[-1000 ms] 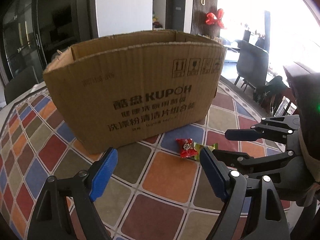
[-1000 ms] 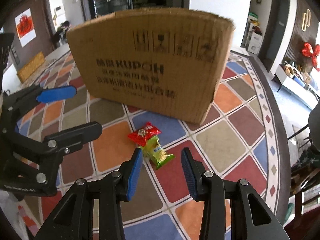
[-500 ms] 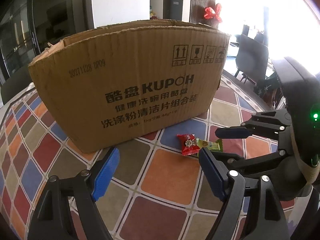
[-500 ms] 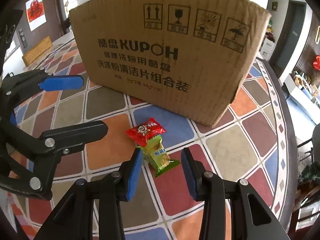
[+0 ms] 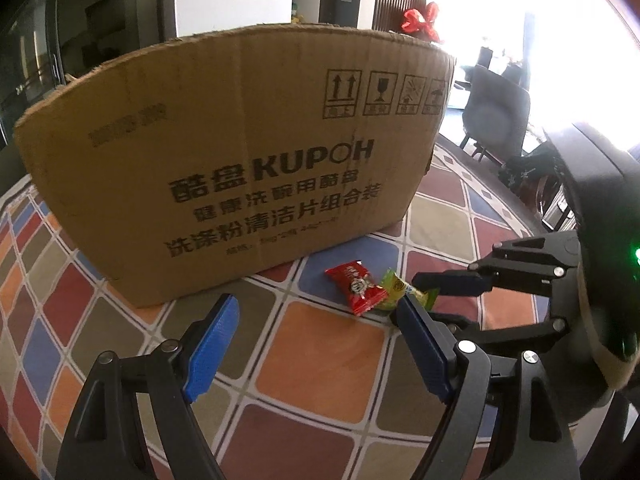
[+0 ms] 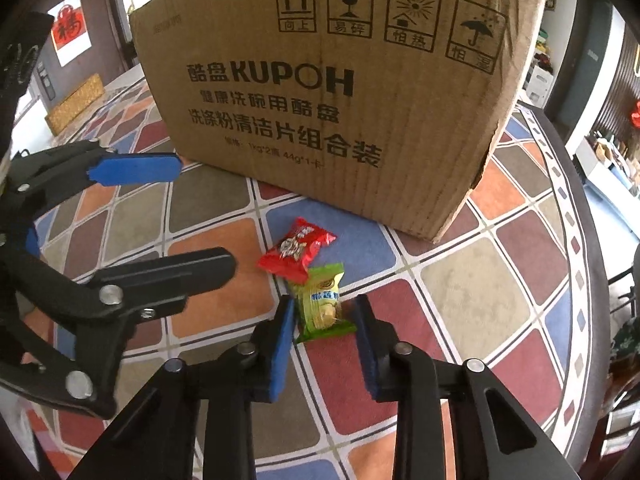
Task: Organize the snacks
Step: 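Grasp the yellow-green candy with the right tool while the left tool grasps the red candy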
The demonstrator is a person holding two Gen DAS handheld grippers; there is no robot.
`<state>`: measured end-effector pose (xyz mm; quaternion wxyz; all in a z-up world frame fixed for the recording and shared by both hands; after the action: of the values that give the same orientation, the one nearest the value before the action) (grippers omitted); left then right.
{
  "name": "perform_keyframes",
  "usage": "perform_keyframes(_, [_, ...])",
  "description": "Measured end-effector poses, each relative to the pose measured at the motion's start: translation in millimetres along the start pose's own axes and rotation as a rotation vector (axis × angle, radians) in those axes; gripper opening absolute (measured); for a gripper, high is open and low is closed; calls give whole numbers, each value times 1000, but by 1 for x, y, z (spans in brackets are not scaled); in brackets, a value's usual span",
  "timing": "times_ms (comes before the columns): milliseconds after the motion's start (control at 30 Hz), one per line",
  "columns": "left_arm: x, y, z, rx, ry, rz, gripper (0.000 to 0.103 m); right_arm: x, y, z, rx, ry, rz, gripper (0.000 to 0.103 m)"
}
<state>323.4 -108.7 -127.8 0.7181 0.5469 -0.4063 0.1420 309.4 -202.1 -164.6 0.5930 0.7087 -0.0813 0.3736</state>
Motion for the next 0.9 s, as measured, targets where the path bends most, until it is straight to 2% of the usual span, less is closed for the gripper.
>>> perform_keyframes(433, [4,-29,12,-16,54,-46,67,-11,12,16,-25,-88,24,27])
perform_keyframes(500, [3,-36,16,-9,61,-59,67,-12,13,20,-21,-109,27,27])
perform_keyframes(633, [2,-46,17,24,73,-83,58,-11,11,20,-18,-118,31,27])
perform_keyframes(767, [3,-53,19,55,83,-92,56,-11,12,24,-17,-134,36,27])
perform_keyframes(867, [3,-55,22,74,77,-92,45,-11,10,29,-17,-150,42,27])
perform_keyframes(900, [3,-57,23,90,67,-91,37,-11,10,31,-17,-155,44,27])
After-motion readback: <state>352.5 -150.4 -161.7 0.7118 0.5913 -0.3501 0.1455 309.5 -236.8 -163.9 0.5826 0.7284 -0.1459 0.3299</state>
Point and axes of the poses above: each gripper's, at about its wrist camera, not at the fingertips, and y roughly against the way its jaws point, z to its right, x to its top, the point moved 5 cm from there along -y, roughly the way its jaws point, and after that the axes turned 8 degrees about z, right-handed, at the moved point
